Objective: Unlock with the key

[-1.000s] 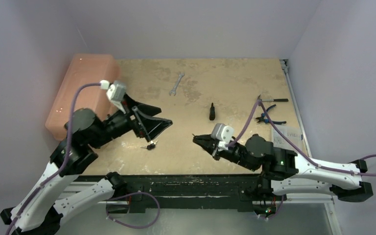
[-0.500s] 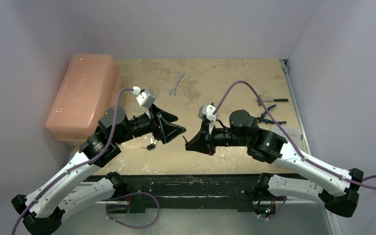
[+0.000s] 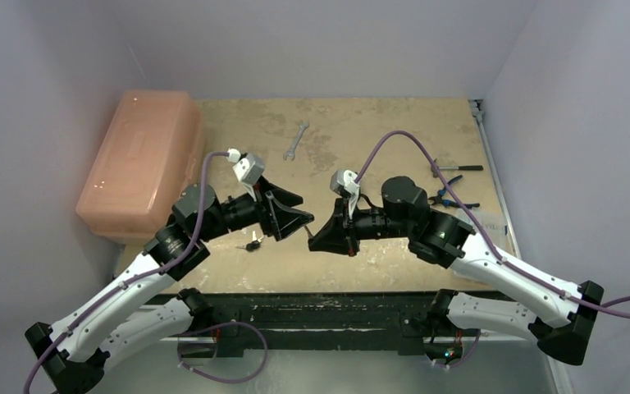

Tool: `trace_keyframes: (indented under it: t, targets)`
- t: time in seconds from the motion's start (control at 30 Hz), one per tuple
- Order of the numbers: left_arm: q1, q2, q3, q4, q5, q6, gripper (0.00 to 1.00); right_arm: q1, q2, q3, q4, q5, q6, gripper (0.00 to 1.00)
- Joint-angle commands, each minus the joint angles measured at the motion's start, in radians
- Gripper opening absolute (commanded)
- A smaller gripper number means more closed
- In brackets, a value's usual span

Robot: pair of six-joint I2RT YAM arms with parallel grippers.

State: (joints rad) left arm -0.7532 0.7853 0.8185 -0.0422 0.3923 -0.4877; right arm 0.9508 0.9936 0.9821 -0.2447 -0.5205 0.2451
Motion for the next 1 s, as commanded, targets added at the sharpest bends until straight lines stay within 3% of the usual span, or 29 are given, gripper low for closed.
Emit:
trace_keyframes:
  t: [0.0,0.2,0.7,0.97]
  targets:
    - [-0.003,-0.031,0.005,0.102,0.035,-0.03,0.66,-0.016,0.02,0.026,0.043,-0.023,0.013,0.0]
    - [-0.004,-0.051,0.012,0.109,0.043,-0.051,0.76,-0.02,0.048,0.023,0.05,-0.047,0.014,0.0]
    - [-0.003,-0.091,0.076,0.045,-0.009,-0.049,0.81,-0.02,0.091,0.013,0.003,-0.061,-0.041,0.0]
    - [-0.005,-0.084,0.048,0.004,0.015,-0.052,0.65,-0.02,0.054,0.018,0.069,-0.047,0.007,0.0]
